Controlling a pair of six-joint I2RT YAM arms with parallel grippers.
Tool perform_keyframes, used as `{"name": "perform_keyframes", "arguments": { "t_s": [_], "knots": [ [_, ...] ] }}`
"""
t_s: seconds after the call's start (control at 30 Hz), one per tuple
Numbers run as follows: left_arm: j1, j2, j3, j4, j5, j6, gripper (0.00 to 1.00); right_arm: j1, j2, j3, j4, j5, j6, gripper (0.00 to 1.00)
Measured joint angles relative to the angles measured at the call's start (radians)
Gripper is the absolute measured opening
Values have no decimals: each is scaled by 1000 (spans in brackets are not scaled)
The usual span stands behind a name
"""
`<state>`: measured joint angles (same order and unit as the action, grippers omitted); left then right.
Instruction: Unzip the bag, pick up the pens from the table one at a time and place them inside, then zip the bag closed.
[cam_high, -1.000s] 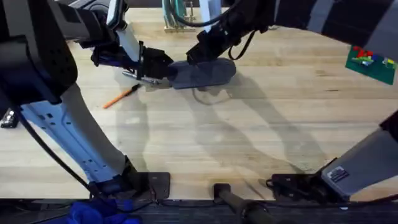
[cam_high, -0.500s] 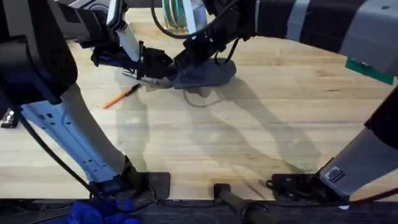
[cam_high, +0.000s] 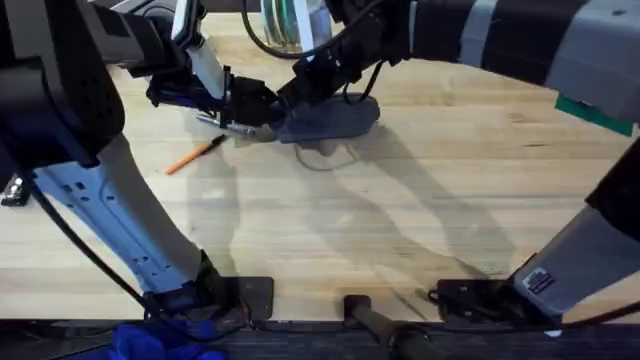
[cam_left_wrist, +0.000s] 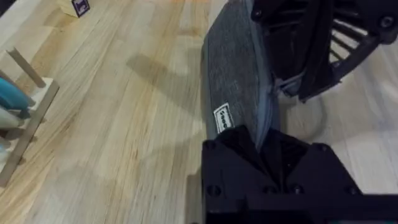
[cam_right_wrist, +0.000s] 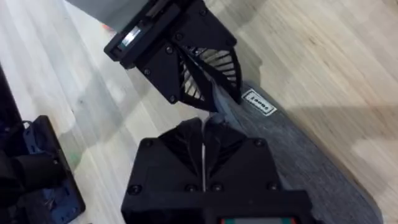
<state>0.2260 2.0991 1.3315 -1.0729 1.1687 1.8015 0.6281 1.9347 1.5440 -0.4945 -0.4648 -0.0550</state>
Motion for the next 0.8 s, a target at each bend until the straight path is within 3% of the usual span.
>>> {"name": "perform_keyframes", "arguments": {
  "t_s": [0.43,0.57,0.6,0.77,0.8],
  "knots": [
    [0,0,0,0,0,0,42,0,0,0,-9,-3,1,42],
    [0,0,0,3,0,0,42,4,0,0,-10,-15,4,226],
    [0,0,0,3,0,0,42,6,0,0,-13,-20,7,309],
    [0,0,0,9,1,0,42,17,0,3,-16,-48,5,927],
    [0,0,0,10,1,0,42,20,0,6,-17,-52,3,979]
  ]
}}
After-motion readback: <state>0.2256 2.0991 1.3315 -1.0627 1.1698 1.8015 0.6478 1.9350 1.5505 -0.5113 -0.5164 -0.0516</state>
